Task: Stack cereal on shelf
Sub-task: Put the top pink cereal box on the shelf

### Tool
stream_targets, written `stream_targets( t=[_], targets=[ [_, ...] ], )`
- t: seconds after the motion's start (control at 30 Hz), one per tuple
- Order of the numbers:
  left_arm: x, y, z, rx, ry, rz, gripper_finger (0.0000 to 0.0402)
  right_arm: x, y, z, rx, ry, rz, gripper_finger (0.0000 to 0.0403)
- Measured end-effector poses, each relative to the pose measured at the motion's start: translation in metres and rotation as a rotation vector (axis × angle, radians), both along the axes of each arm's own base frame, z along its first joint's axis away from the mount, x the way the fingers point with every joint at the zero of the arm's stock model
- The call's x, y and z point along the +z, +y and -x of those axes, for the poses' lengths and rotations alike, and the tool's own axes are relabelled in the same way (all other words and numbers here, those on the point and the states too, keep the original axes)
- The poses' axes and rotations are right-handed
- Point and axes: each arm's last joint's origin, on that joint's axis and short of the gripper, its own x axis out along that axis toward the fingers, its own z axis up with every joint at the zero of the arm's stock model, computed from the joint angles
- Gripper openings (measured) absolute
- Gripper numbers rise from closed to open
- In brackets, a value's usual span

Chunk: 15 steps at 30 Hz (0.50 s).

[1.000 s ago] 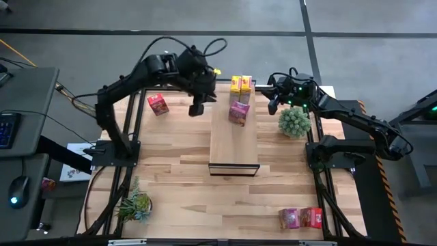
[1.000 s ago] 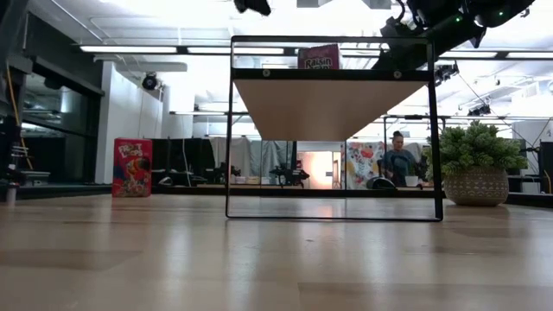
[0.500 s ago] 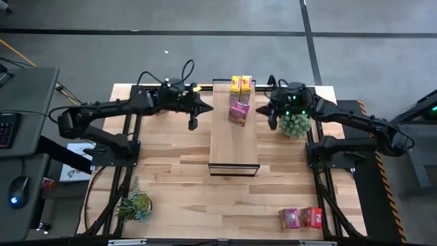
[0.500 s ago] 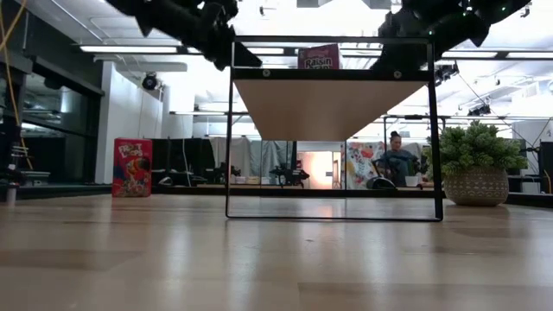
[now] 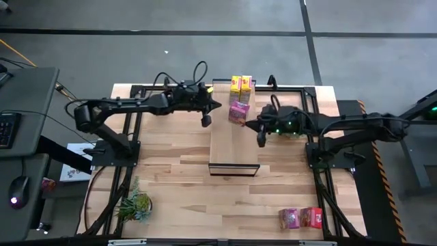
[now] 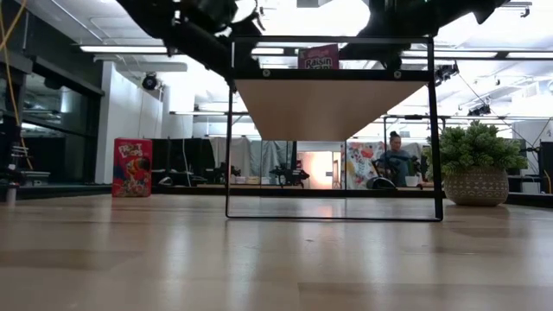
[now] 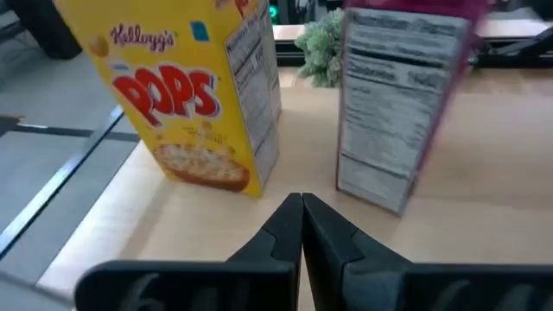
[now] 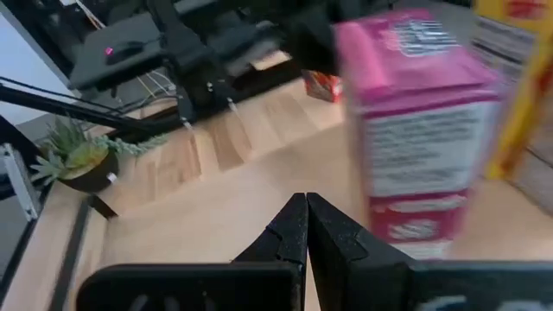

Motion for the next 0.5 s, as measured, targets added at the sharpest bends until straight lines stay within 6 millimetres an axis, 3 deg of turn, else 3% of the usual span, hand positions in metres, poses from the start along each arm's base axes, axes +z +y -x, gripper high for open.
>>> stream_targets(
  t=[0.23, 0.5],
  targets=[
    [-0.005, 0.01, -0.024, 0.006, 0.011, 0.009, 0.0, -0.017, 0.004, -0.016, -0.071, 0.054, 0.007, 0.0],
    [-0.006, 0.009, -0.033, -0.024, -0.005, 0.004, 0.0, -0.022, 0.001, -0.017, -0.138, 0.09, 0.057, 0.0]
  ],
)
